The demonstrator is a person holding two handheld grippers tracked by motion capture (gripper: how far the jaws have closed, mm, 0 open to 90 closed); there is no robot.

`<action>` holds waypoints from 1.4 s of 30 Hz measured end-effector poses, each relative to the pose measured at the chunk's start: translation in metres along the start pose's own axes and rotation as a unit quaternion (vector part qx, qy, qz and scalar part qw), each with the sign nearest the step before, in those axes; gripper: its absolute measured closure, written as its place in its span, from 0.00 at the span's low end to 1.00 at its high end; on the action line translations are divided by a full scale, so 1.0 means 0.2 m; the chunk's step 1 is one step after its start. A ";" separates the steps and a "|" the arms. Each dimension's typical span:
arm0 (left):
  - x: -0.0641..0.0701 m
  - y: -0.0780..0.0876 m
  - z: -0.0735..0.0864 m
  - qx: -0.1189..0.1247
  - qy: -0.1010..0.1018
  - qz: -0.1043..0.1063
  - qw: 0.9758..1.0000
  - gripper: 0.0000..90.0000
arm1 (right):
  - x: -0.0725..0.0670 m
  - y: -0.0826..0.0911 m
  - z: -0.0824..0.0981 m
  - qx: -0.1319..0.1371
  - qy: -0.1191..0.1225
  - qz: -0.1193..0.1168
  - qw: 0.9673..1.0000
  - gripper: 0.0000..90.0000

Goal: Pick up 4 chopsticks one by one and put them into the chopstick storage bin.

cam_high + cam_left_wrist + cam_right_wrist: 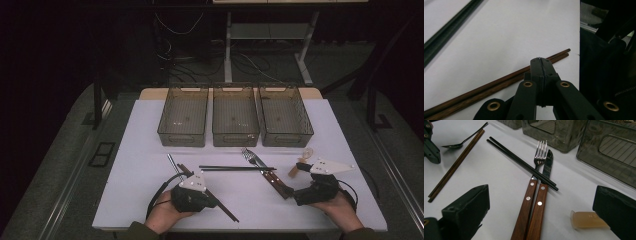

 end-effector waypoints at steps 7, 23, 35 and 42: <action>0.05 -0.05 -0.01 -0.008 -0.004 0.002 1.000 0.99 | 0.00 0.00 0.00 0.001 0.001 0.000 1.000 0.01; 0.09 -0.13 -0.03 -0.021 -0.027 -0.002 0.999 0.99 | 0.00 0.00 0.00 0.002 -0.001 0.000 1.000 0.01; 0.10 -0.17 -0.06 -0.018 -0.029 -0.006 0.999 0.99 | 0.00 0.00 0.00 0.002 -0.001 -0.001 1.000 0.01; 0.11 -0.18 -0.08 -0.016 -0.030 -0.007 0.999 0.99 | 0.00 0.00 0.00 0.002 -0.001 0.000 1.000 0.01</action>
Point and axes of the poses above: each handheld gripper's, and its own axes: y roughly backward along the jaws, z roughly out of its underside, x roughly to its right, the point moved 7 cm from there along -y, roughly forward along the jaws, and after that the axes turned 9 degrees about -z, right-handed, at the moved point
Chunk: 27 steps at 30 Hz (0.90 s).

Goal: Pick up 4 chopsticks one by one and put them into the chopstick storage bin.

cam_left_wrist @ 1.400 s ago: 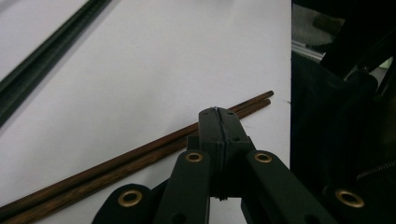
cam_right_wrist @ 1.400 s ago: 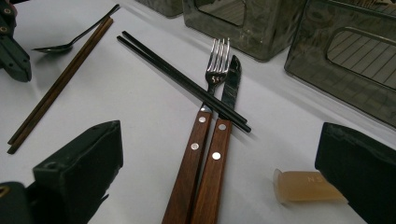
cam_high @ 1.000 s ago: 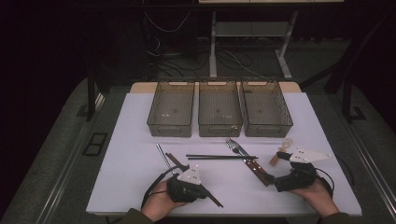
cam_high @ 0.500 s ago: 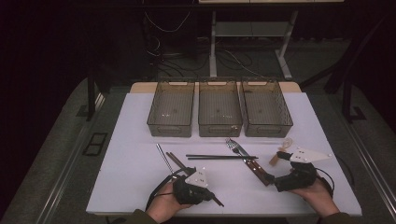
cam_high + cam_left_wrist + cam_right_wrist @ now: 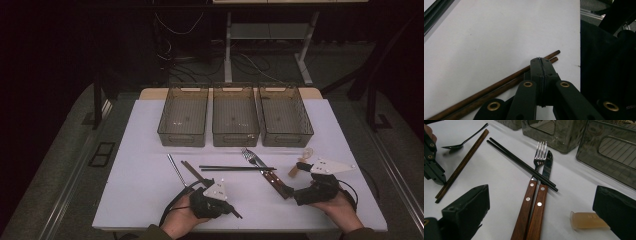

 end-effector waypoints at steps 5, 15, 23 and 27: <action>0.01 0.01 0.01 0.000 0.006 0.006 1.000 0.99 | 0.00 0.00 0.00 0.001 0.000 0.000 1.000 0.01; 0.00 -0.01 0.00 0.002 0.002 0.003 1.000 0.99 | 0.00 0.00 0.00 0.001 0.000 0.000 1.000 0.01; 0.00 -0.04 -0.03 0.003 -0.001 -0.001 1.000 0.99 | 0.00 0.00 0.00 0.004 0.001 0.000 1.000 0.01; -0.01 -0.05 -0.05 0.006 0.001 -0.001 1.000 0.99 | 0.00 0.00 0.00 0.003 0.002 -0.001 1.000 0.01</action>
Point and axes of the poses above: each handheld gripper's, and its own axes: y roughly backward along the jaws, z roughly out of its underside, x roughly to its right, the point moved 7 cm from there along -y, roughly forward along the jaws, and after that the axes turned 9 degrees about -z, right-handed, at the moved point
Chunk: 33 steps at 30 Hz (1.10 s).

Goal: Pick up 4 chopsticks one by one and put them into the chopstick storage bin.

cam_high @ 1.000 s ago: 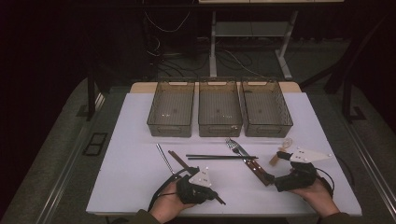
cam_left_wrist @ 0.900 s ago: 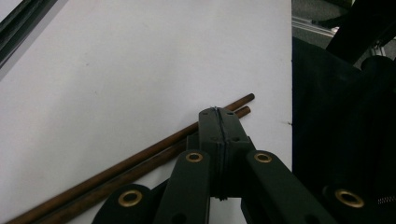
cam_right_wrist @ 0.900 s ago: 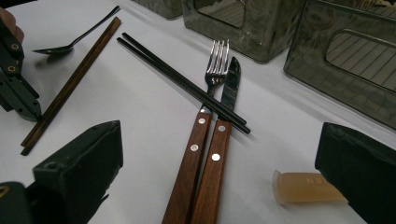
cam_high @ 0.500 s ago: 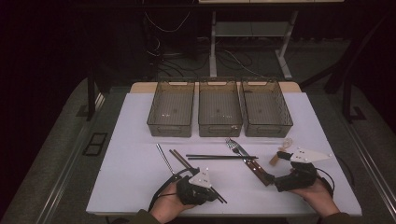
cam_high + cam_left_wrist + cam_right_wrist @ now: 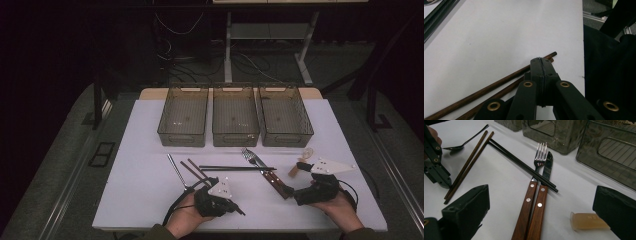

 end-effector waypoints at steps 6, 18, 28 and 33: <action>0.00 -0.04 -0.03 0.005 -0.003 0.000 1.000 0.99 | 0.00 0.00 0.00 0.001 0.000 -0.001 1.000 0.01; -0.02 -0.08 -0.07 0.008 -0.005 -0.008 1.000 0.99 | 0.00 0.00 0.00 0.001 0.001 -0.001 1.000 0.01; -0.04 -0.10 -0.10 0.012 0.001 -0.015 1.000 0.99 | 0.00 0.00 0.00 0.001 0.002 -0.004 1.000 0.01; -0.05 -0.12 -0.11 0.012 0.002 -0.016 1.000 0.99 | 0.00 0.00 0.00 0.001 0.002 -0.004 1.000 0.01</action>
Point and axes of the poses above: each handheld gripper's, and its own axes: y roughly backward along the jaws, z roughly out of its underside, x roughly to its right, the point moved 7 cm from there along -y, roughly forward along the jaws, and after that the axes turned 9 degrees about -z, right-handed, at the moved point
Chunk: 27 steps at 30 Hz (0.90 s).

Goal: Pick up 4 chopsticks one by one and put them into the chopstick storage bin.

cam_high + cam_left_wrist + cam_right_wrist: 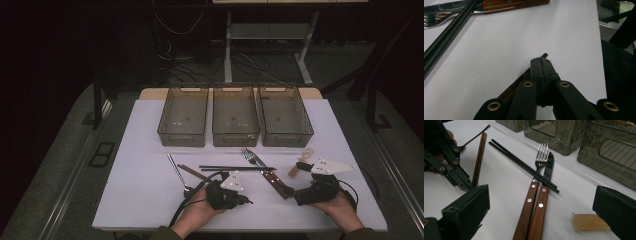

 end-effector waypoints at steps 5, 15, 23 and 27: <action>0.00 -0.01 -0.01 0.001 0.001 -0.004 1.000 0.99 | 0.00 0.00 0.00 0.000 0.000 0.000 1.000 0.01; -0.01 -0.04 -0.04 0.005 0.010 -0.008 1.000 0.99 | 0.00 0.00 0.00 0.000 0.000 -0.001 1.000 0.01; -0.03 -0.06 -0.05 0.008 0.002 -0.016 1.000 0.99 | 0.00 0.00 0.00 0.000 0.000 -0.002 1.000 0.01; -0.04 -0.08 -0.06 0.011 0.007 -0.017 1.000 0.99 | 0.00 0.00 0.00 0.000 0.000 -0.002 1.000 0.01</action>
Point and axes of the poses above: each handheld gripper's, and its own axes: y roughly backward along the jaws, z roughly out of its underside, x roughly to its right, the point moved 7 cm from there along -y, roughly forward along the jaws, and after that the axes turned 9 degrees about -z, right-handed, at the moved point
